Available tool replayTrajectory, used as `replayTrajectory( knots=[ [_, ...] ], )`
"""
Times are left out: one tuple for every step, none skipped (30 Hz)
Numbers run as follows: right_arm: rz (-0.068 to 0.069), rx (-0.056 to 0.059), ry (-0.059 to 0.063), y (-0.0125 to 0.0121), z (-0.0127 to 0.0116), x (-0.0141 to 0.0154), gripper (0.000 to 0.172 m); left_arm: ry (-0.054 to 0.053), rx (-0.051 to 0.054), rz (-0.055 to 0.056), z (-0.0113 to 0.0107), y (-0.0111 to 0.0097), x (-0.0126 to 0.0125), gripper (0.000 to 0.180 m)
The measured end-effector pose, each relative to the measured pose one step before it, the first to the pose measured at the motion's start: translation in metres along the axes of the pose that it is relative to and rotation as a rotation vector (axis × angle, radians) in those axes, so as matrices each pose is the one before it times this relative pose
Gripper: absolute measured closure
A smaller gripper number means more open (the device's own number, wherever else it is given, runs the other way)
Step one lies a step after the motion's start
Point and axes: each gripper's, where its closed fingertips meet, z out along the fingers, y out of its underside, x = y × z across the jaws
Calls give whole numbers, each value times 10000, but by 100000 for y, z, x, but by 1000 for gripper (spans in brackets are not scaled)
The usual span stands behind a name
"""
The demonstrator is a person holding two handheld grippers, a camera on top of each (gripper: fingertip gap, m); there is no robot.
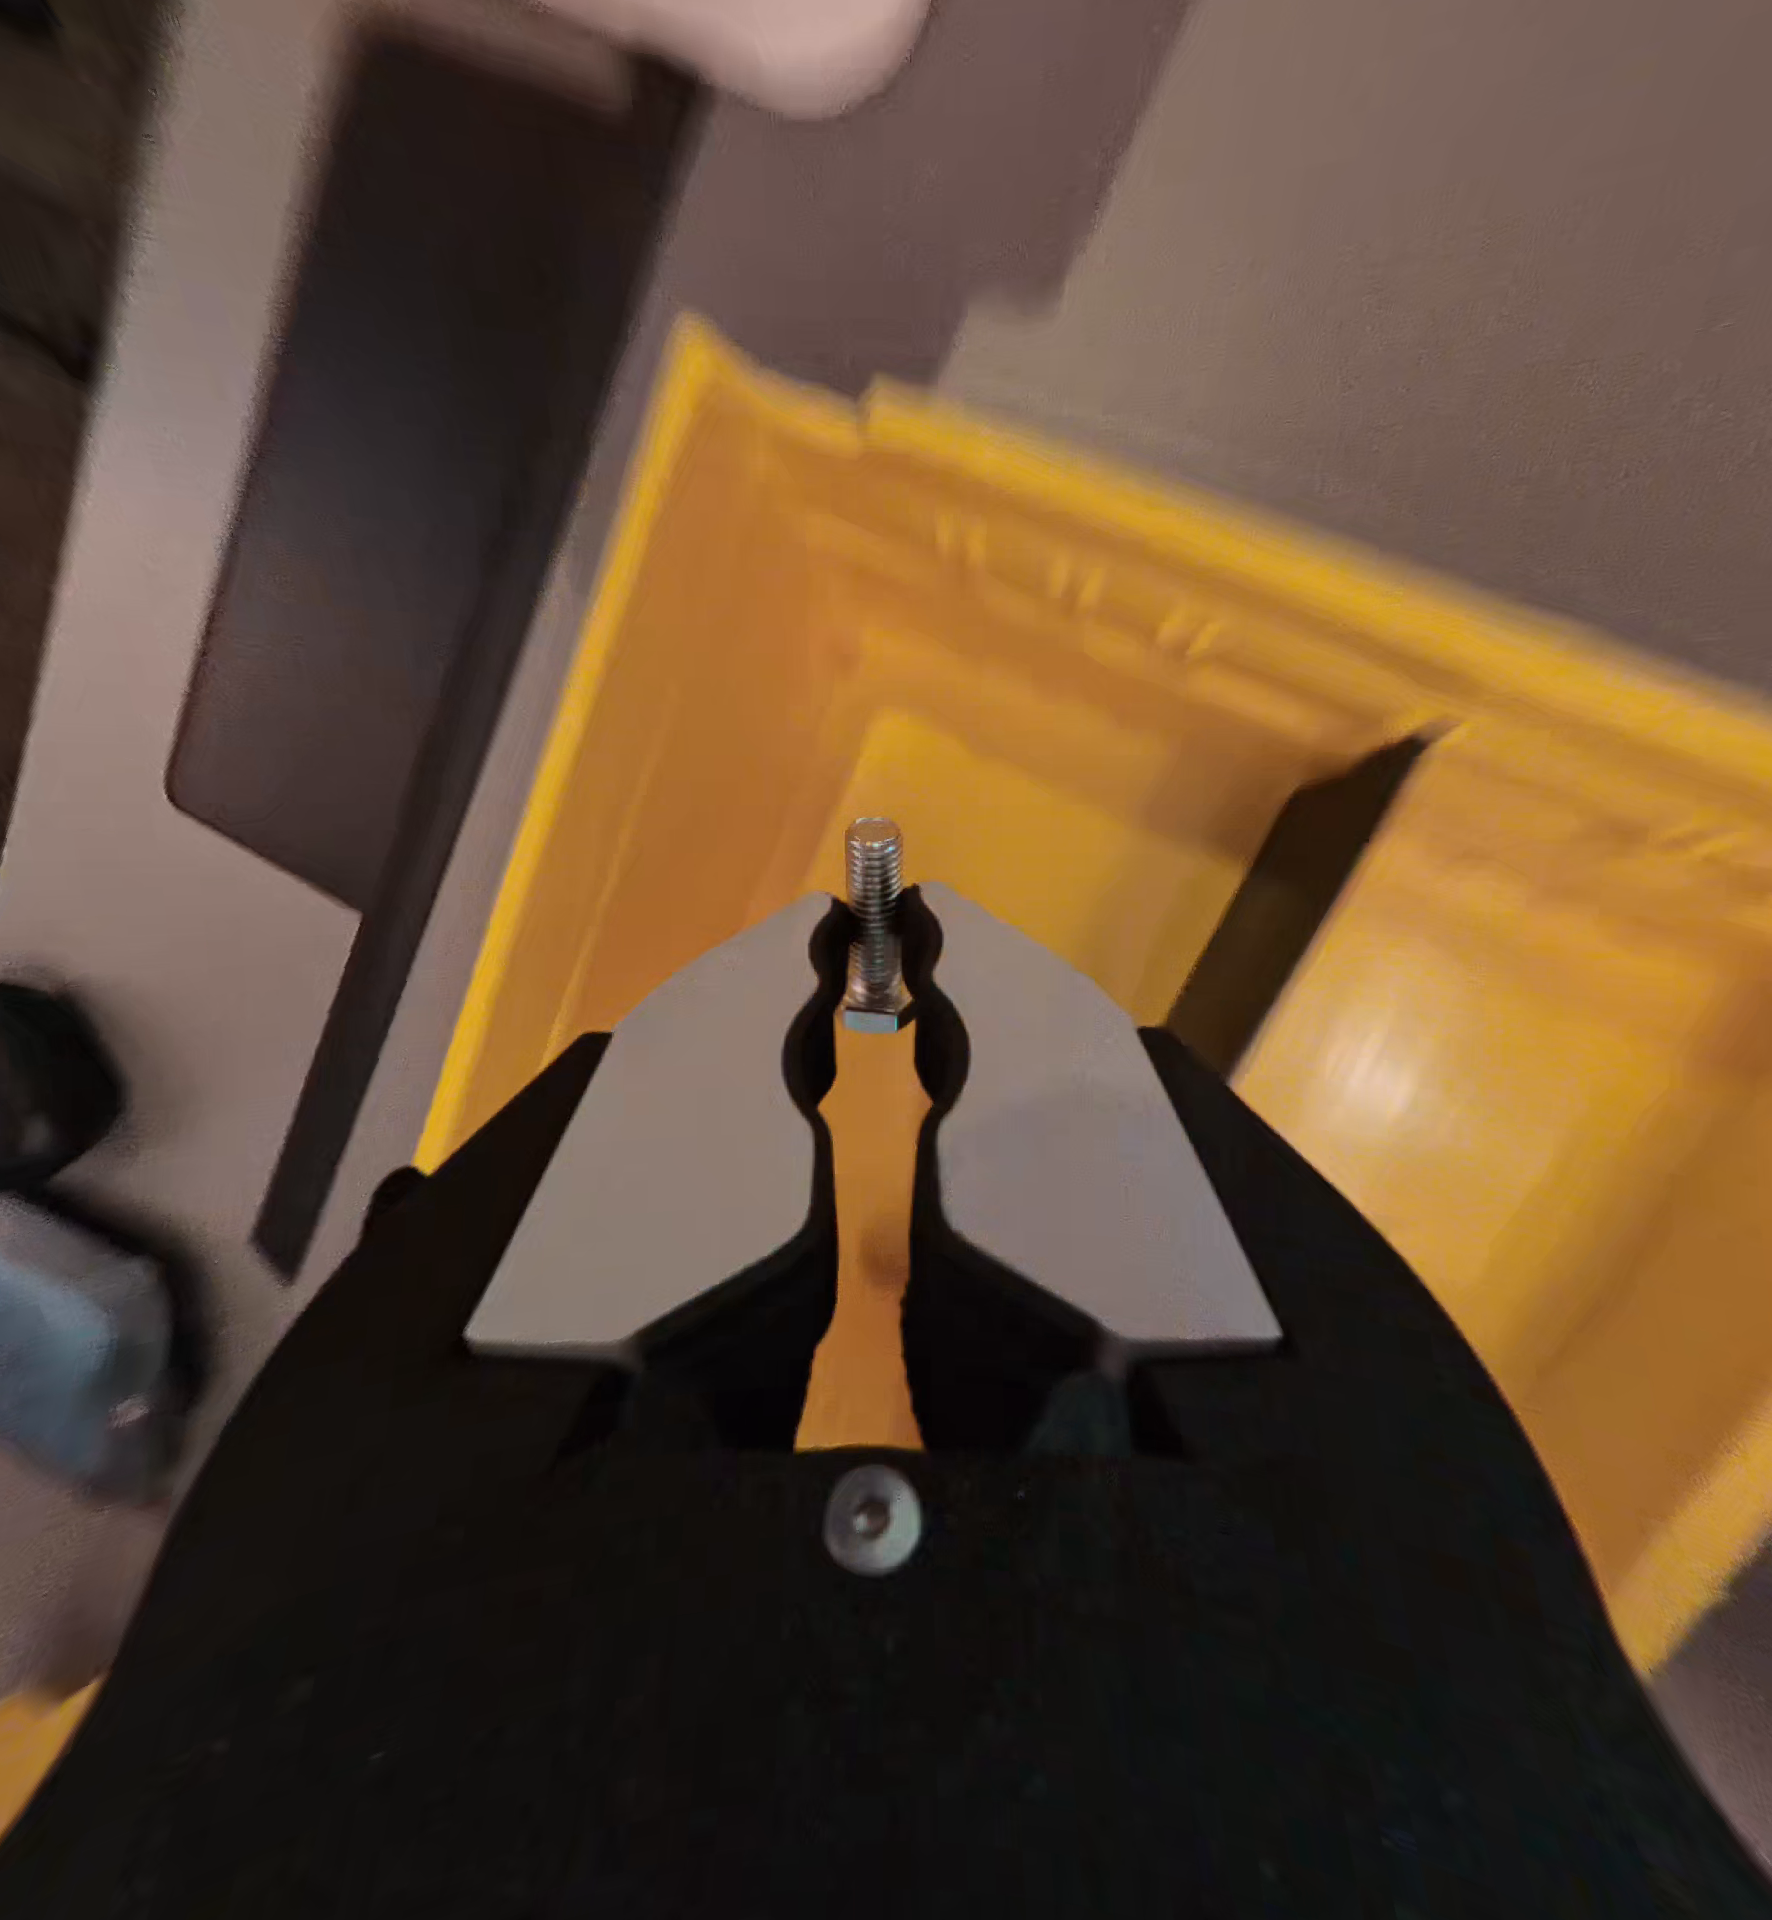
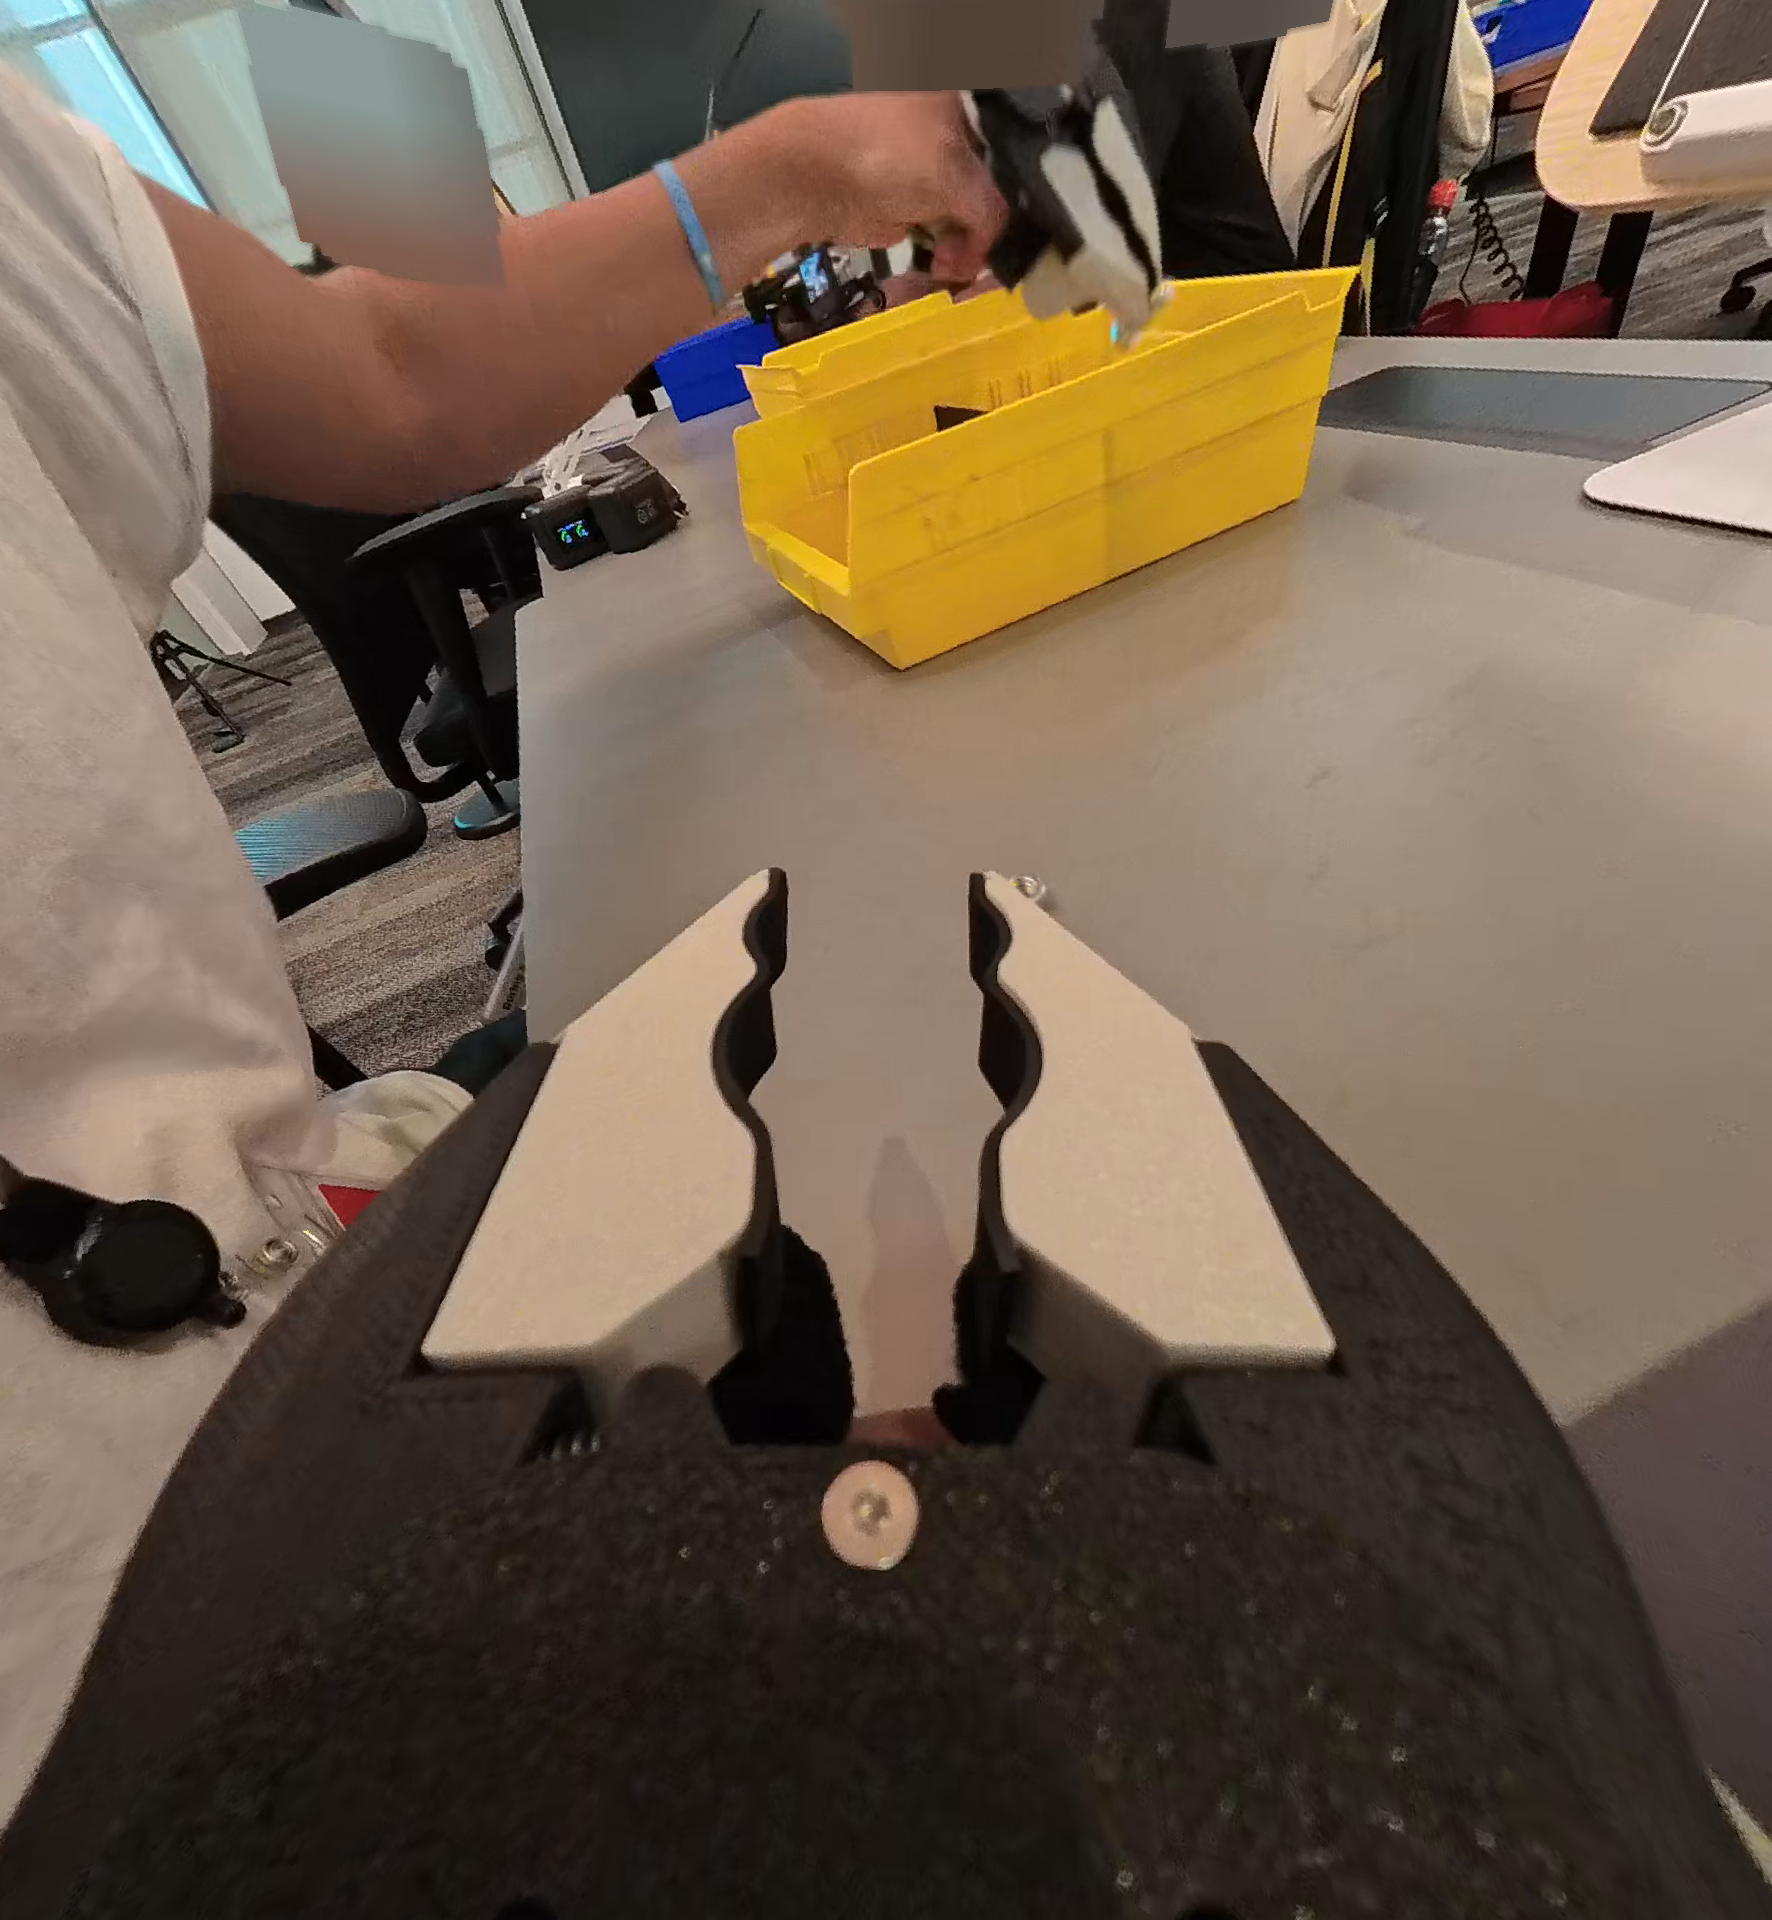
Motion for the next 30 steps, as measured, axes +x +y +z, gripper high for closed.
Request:
replayTrajectory(
  knots=[
    [15, 60, -50, -124, 100, -87, 137, 280, 1245, -639, -1891, -1811, 742, 171],
    [15, 43, -58, -128, 159, -70, 137, 546, 1310, -561, -1720, -2133, 1563, 171],
    [-7, 21, -59, -137, 195, -55, 137, 734, 1377, -449, -1401, -2356, 2289, 171],
    [17, 66, -42, -226, 258, -3, 137, 785, 1334, -364, -920, -2319, 2750, 171],
    [73, 112, -83, -308, 291, -29, 137, 765, 1215, -308, -346, -2050, 2973, 171],
    [110, 133, -124, -365, 321, -56, 137, 758, 1000, -276, 226, -1494, 3054, 171],
    [152, 160, -123, -423, 330, -45, 137, 653, 742, -315, 764, -831, 2845, 171],
    [152, 159, -133, -470, 334, -41, 137, 512, 501, -313, 1206, -131, 2483, 171],
    [159, 202, -124, -608, 296, -4, 137, 491, 124, -209, 1497, 665, 2253, 171],
    [159, 247, -134, -761, 294, -5, 137, 458, -129, -85, 1710, 1234, 1989, 171],
    [126, 223, -146, -811, 285, -10, 138, 358, -270, 0, 1822, 1536, 1629, 171],
    [107, 199, -140, -757, 233, -21, 138, 342, -210, 28, 1866, 1476, 1404, 171],
    [119, 125, -99, -497, 217, 39, 139, 423, 2, -36, 1748, 1124, 1329, 171],
    [208, 46, -123, -129, 206, -6, 139, 428, 259, -101, 1539, 652, 1157, 171],
    [404, 18, -301, 128, 227, -322, 139, 346, 530, -155, 1310, 224, 860, 171],
    [526, -5, -533, 305, 237, -704, 139, 324, 664, -158, 1112, 75, 725, 171],
    [533, 55, -474, 291, 185, -633, 140, 246, 590, -108, 980, 205, 538, 171],
    [445, 167, -328, 145, 126, -462, 140, 106, 411, -40, 846, 434, 302, 172],
    [301, 215, -376, 40, 33, -600, 141, 155, 70, 12, 726, 751, 355, 172],
    [201, 119, -351, 64, -19, -577, 142, 198, -223, 22, 621, 885, 422, 171],
    [88, 5, -282, 104, -59, -514, 143, 102, -314, 69, 491, 802, 283, 172],
    [-58, -75, -247, 150, -83, -501, 146, -14, -238, 119, 321, 549, 134, 171],
    [-192, -205, 0, 299, -90, -129, 148, 45, -57, 81, 188, 249, 201, 171],
    [-247, -266, 166, 403, -59, 94, 148, 120, 85, -35, 121, 18, 274, 171],
    [-212, -156, 35, 279, -16, -132, 148, 122, 78, -67, 125, 26, 269, 171],
    [-108, -33, -61, 129, 42, -283, 148, 78, -32, -3, 152, 169, 218, 171],
    [-48, -33, -93, 132, 96, -301, 148, -26, -87, 75, 161, 242, 96, 171],
    [-35, -93, -8, 230, 135, -126, 148, -3, -58, 88, 146, 198, 91, 171],
    [-26, -74, 13, 197, 125, -63, 148, 47, -17, 27, 130, 106, 121, 171],
    [30, 28, -37, 39, 94, -125, 149, 18, 8, 6, 108, 31, 53, 171]
  ],
)
